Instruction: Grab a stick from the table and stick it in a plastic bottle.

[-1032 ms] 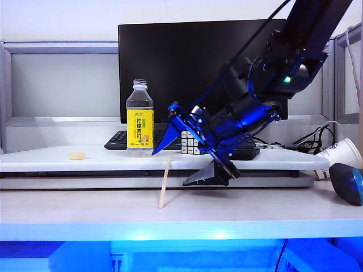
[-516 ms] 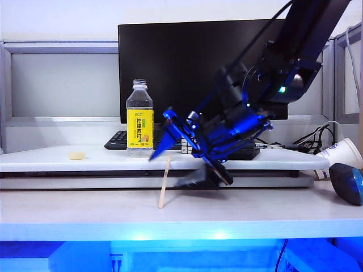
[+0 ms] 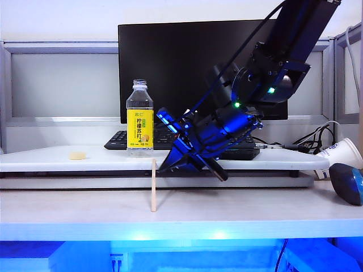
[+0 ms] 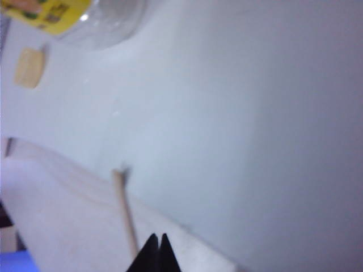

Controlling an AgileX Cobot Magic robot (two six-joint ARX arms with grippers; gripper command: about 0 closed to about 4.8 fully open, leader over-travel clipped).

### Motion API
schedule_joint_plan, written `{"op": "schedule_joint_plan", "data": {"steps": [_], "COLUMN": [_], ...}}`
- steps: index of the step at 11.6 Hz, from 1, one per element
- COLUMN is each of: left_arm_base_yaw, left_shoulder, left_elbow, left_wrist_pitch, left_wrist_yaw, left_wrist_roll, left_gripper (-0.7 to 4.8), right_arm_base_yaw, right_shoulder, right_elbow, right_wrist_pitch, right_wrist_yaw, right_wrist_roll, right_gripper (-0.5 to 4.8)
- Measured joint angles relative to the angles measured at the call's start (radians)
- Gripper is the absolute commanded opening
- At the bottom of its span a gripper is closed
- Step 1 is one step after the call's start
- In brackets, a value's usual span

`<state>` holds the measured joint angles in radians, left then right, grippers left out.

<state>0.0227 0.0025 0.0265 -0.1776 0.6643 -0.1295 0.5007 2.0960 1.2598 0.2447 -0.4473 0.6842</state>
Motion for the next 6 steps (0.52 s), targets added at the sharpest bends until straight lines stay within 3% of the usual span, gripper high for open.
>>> {"op": "schedule_joint_plan", "data": {"steps": [1,3,4,6], "left_arm_base_yaw": [0.0,0.0,0.0,0.0], "left_shoulder": [0.0,0.0,0.0,0.0], "left_elbow": [0.0,0.0,0.0,0.0], "left_wrist_pitch": [0.0,0.0,0.0,0.0], "left_wrist_yaw": [0.0,0.0,0.0,0.0], "left_wrist_roll": [0.0,0.0,0.0,0.0], "left_gripper": [-0.05,-0.05,-0.05,-0.05], "right_arm_base_yaw": [-0.001,-0.001,-0.001,0.0], "right_shoulder": [0.0,0.0,0.0,0.0], "right_elbow": [0.0,0.0,0.0,0.0], "right_wrist_pitch": [0.0,0.004,0.004,0.012], "right_wrist_yaw": [0.018,-0.019,-0.024,-0.055], "right_wrist_roll": [0.0,0.001,0.001,0.011], "right_gripper": [2.27,2.4,3.11,3.11]}}
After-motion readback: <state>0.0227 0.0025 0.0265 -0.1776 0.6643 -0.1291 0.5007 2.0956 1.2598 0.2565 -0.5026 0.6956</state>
